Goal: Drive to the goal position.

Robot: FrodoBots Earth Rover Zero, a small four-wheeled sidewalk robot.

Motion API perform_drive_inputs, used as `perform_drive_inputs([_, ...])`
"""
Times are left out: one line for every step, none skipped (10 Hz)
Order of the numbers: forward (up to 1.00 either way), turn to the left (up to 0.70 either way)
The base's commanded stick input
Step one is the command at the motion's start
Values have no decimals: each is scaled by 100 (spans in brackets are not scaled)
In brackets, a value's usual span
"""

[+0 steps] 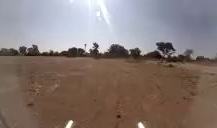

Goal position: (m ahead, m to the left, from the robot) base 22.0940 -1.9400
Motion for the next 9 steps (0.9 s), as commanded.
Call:
perform_drive_inputs([50, 0])
perform_drive_inputs([50, 0])
perform_drive_inputs([50, 0])
perform_drive_inputs([50, 0])
perform_drive_inputs([50, 0])
perform_drive_inputs([50, 0])
perform_drive_inputs([50, 0])
perform_drive_inputs([50, 0])
perform_drive_inputs([50, 0])
